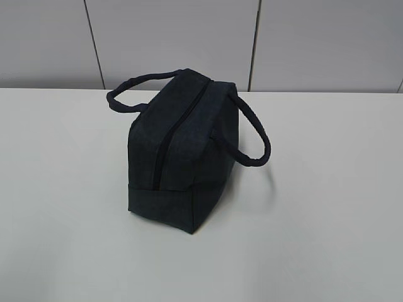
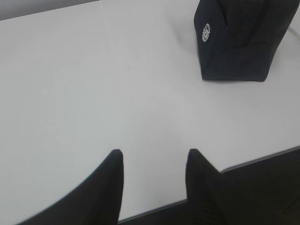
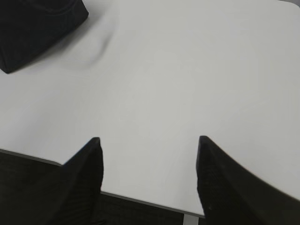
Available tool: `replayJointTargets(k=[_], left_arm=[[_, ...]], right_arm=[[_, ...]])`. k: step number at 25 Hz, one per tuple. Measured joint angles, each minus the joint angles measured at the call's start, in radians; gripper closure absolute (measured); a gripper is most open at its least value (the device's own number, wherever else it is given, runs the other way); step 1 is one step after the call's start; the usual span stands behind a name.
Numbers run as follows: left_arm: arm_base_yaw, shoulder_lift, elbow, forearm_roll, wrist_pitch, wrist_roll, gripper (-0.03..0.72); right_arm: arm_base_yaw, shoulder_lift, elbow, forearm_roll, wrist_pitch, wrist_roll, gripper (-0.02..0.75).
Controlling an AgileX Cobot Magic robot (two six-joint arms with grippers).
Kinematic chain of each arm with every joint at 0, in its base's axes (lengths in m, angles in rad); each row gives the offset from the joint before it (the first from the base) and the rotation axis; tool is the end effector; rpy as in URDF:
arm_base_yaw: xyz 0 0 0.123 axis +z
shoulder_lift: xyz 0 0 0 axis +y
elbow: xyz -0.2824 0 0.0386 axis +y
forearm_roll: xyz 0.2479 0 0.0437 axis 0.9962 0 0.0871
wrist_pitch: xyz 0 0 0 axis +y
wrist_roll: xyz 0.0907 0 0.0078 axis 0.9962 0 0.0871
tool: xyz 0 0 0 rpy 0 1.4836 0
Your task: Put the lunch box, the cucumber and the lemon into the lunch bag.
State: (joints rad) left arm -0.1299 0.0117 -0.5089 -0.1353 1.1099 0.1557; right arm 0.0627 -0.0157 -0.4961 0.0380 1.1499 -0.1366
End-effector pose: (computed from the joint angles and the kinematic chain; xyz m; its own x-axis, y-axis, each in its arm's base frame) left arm -0.0080 -0.0101 0.2764 -0.4699 0.1566 -0.8687 0.2784 0.9602 0.0225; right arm -0.0109 0.0025 0.2690 -0.5073 -0.1528 -0.8481 -0.1545 0.9843 -0.0849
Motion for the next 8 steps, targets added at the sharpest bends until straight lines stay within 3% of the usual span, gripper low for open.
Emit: replayJointTargets(k=[8], left_arm=[[0.000, 0.000, 0.000, 0.000, 0.000, 0.000, 0.386]], right_arm=[[0.000, 0.000, 0.000, 0.000, -0.002, 0.000, 0.267]])
